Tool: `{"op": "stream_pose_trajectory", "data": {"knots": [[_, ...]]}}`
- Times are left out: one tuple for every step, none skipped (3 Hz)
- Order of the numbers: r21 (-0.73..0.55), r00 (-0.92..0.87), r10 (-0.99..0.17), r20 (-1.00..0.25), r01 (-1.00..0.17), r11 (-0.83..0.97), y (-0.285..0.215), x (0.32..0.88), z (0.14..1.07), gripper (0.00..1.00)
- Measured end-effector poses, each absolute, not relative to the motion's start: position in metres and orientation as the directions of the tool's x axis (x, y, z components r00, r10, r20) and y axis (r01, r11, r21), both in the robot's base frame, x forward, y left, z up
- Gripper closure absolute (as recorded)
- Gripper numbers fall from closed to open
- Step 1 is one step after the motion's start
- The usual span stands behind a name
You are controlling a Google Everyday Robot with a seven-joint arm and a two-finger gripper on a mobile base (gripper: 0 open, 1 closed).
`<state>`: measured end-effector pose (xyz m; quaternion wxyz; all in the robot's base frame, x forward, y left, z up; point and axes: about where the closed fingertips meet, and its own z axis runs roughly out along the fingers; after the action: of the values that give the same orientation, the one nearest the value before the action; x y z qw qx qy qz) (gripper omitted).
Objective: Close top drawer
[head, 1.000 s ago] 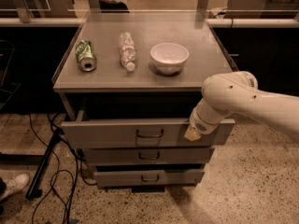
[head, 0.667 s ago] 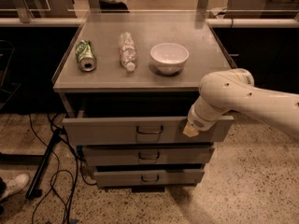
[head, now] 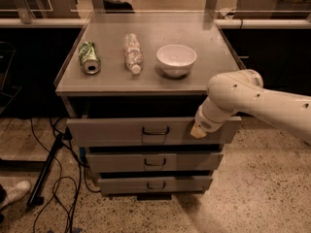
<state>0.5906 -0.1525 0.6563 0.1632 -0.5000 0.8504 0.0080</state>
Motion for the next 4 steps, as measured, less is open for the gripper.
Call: {"op": "stream_pose_trajectory", "data": {"knots": [[-0.15,-0.45,-0.837,-0.311,-0.847,0.511,-0.15,0.603,0.655,1.0],[-0.157,-0.456,-0.827,-0.329,-0.837,0.524,-0.151,0.616,0.655,1.0],[-0.157,-0.456,-0.827,-0.329,-0.837,0.524,-0.151,0.616,0.655,1.0],[-0.101,-0.488,-0.814,-0.316,-0.836,0.54,-0.163,0.587,0.659,1.0]]}}
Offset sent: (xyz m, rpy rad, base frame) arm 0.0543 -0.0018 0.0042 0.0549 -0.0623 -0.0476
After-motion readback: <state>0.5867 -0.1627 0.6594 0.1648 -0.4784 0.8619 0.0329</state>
